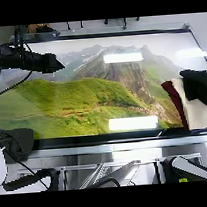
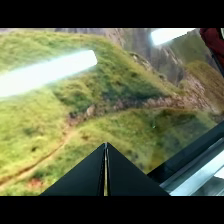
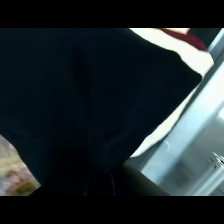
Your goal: Fold the shirts.
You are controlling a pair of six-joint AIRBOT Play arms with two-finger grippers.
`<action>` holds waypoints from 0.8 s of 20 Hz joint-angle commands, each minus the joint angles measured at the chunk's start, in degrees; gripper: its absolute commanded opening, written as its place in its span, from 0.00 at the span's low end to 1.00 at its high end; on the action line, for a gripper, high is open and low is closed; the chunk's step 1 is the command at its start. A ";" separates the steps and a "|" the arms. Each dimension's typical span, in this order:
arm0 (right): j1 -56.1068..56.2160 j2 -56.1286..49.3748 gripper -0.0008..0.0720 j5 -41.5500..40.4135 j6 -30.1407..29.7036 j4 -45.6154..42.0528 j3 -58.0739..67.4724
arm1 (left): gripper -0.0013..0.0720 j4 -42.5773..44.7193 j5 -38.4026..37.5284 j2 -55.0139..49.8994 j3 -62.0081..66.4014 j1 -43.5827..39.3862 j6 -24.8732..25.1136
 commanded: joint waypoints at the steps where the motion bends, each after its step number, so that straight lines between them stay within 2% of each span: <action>1: -0.02 0.15 0.05 -0.52 -2.58 -2.27 -8.98 | 0.04 0.00 -0.07 -0.04 -0.02 -0.04 0.02; 3: -0.02 -0.59 0.08 -1.77 -5.62 -3.63 -11.37 | 0.04 0.04 -0.07 -0.04 -0.02 -0.04 0.04; 4: -0.02 -1.14 0.41 -1.77 -6.84 -5.09 -11.43 | 0.04 0.07 -0.07 -0.04 -0.02 -0.04 0.04; 5: -0.02 -1.27 0.90 -1.79 -6.91 -6.43 -11.41 | 0.04 0.04 -0.09 -0.04 -0.02 -0.04 0.07; 6: -0.02 -1.25 0.97 -1.79 -8.20 -7.26 -11.19 | 0.04 0.04 -0.09 -0.04 -0.02 -0.09 0.07; 8: 0.09 -1.25 0.97 -1.79 -8.37 -6.78 -9.29 | 0.04 0.07 -0.04 -0.04 -0.02 -0.09 0.09; 11: 0.48 -1.11 0.96 -3.04 -6.86 -0.57 -4.02 | 0.04 0.04 0.35 -0.04 -0.02 -0.09 0.11; 12: 0.98 -1.09 0.72 -4.68 -6.67 4.02 -2.45 | 0.04 0.02 0.68 -0.04 0.00 -0.09 0.09; 13: 1.68 -0.83 0.30 -7.08 -6.73 10.25 -1.90 | 0.04 -0.07 0.94 -0.02 0.00 -0.09 0.07; 14: 2.82 -0.42 0.08 -9.79 -7.34 15.80 -1.92 | 0.04 -0.09 1.07 -0.02 -0.02 -0.09 0.02; 16: 7.43 0.20 0.05 -13.38 -9.92 23.23 -1.92 | 0.04 -0.13 -0.11 0.04 0.00 -0.11 0.02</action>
